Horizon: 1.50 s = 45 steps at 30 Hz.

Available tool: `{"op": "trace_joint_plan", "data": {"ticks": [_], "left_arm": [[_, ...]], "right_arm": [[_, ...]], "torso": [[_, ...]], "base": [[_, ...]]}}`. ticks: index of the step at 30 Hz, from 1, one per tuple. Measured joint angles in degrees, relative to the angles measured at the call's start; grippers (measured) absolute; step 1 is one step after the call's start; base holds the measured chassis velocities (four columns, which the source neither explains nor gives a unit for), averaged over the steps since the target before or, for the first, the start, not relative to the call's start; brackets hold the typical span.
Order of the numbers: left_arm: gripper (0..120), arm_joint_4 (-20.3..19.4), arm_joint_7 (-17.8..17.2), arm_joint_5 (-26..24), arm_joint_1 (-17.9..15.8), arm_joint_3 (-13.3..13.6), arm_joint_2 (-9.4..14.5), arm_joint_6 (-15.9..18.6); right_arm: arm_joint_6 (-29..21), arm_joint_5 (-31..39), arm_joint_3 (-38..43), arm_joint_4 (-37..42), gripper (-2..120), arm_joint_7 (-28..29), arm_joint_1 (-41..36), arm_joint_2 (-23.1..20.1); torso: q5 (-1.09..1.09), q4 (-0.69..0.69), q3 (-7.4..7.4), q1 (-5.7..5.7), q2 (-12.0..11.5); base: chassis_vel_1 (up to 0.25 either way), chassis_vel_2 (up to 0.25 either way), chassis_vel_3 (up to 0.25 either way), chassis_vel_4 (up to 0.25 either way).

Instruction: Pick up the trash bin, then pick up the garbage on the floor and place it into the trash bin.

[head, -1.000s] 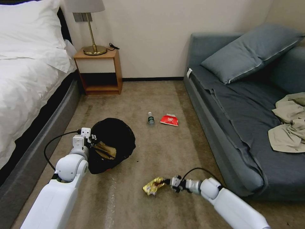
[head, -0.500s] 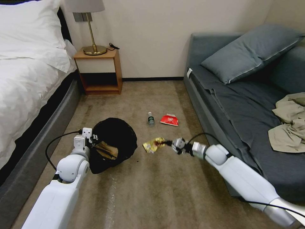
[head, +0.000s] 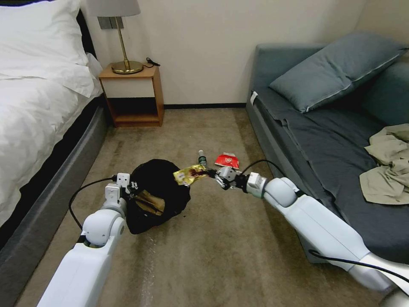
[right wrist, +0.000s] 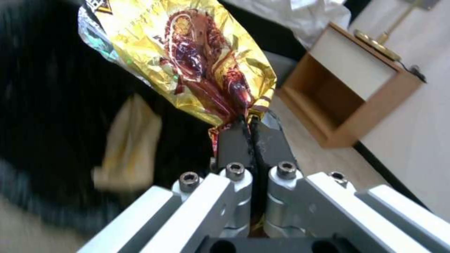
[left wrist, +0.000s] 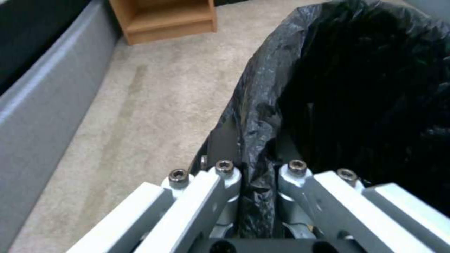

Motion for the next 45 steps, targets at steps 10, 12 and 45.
{"op": "trace_joint_plan", "data": {"ticks": [10,12,45], "left_arm": [[4,0.13,0.41,0.24,0.28,0.81,-0.77,-0.64],[4,0.17,0.41,0.24,0.32,0.75,-0.69,-0.73],[4,0.6,0.7,-0.2,-0.23,-0.98,1.26,-1.51]], "right_arm": [[1.16,0.91,-3.91,-5.18,0,3.89,1.31,9.79],[1.43,0.31,-4.39,-6.32,0,4.47,1.3,10.63],[-3.46,0.08,-1.13,-5.65,100,17.12,-3.83,9.34]], "torso": [[0.01,0.02,0.0,0.0,0.0],[-0.01,0.02,0.0,0.0,0.0],[0.01,0.0,0.0,0.0,0.0]], "base": [[0.0,0.0,0.0,0.0],[0.0,0.0,0.0,0.0],[0.0,0.0,0.0,0.0]]}}
